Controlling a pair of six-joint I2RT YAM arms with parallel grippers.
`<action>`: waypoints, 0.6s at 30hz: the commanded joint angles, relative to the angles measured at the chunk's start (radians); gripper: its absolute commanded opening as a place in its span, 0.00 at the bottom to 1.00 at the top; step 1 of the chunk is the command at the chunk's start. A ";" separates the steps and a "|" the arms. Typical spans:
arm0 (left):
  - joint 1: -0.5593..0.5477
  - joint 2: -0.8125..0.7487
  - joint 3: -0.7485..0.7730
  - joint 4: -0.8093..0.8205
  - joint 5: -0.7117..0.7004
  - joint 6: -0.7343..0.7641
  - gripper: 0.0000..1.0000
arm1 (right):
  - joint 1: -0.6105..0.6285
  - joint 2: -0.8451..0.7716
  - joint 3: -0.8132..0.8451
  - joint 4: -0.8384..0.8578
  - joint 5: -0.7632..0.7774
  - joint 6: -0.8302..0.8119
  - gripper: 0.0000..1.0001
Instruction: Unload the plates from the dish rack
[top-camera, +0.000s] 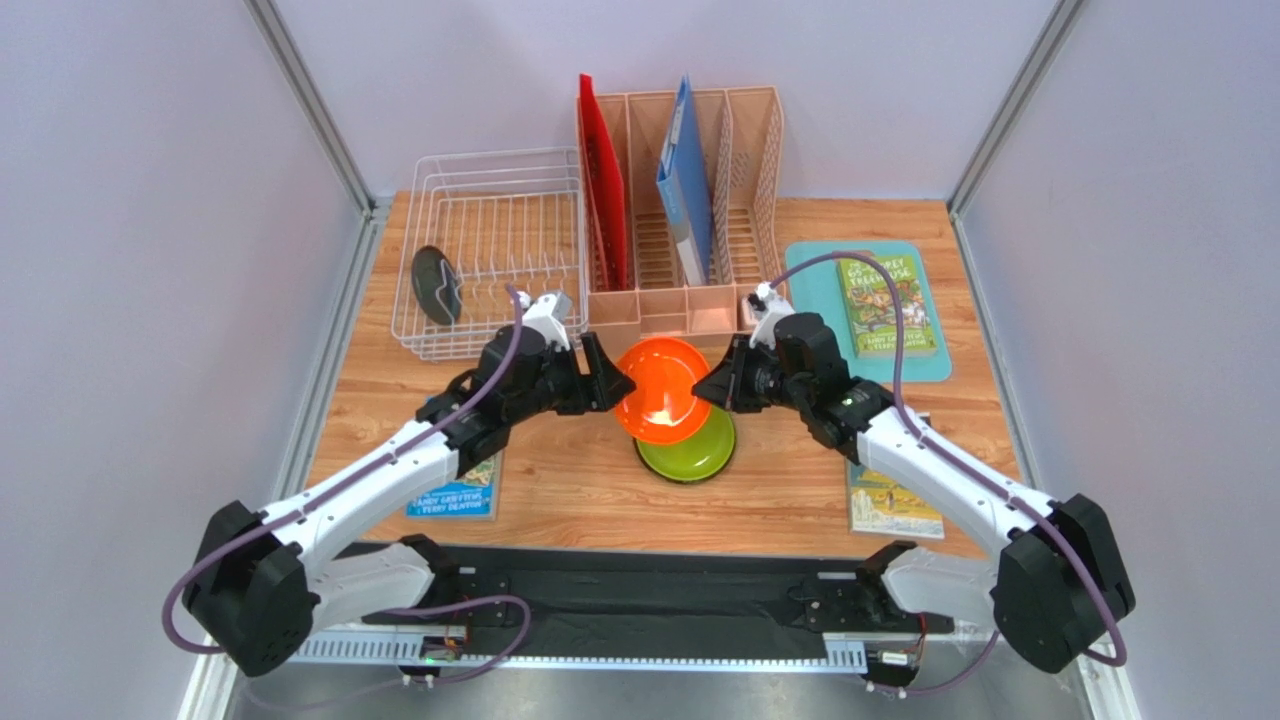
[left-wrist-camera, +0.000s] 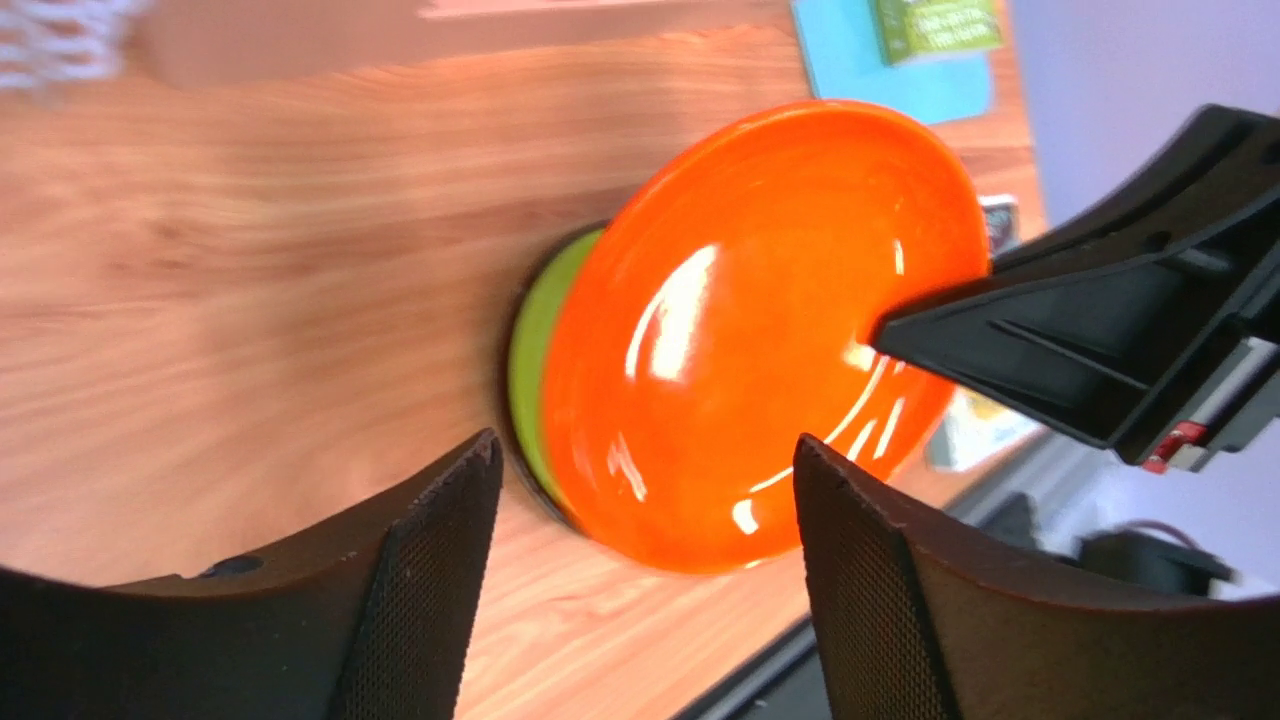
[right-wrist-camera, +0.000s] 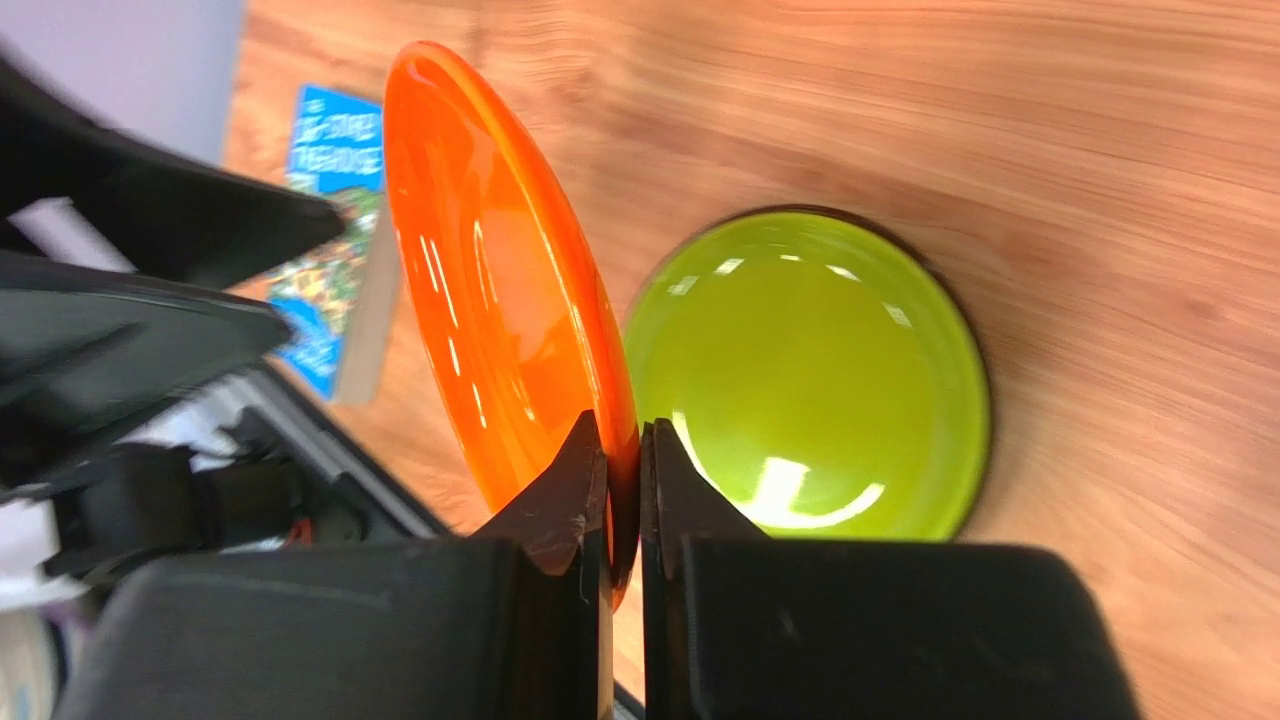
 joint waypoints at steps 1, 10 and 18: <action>-0.001 -0.081 0.075 -0.139 -0.236 0.133 0.80 | -0.011 -0.024 -0.003 -0.099 0.146 -0.034 0.00; 0.000 -0.161 0.115 -0.346 -0.650 0.290 0.92 | -0.014 0.051 -0.048 -0.081 0.176 -0.020 0.00; -0.001 -0.202 0.092 -0.345 -0.696 0.295 0.94 | -0.015 0.094 -0.046 -0.056 0.145 -0.019 0.02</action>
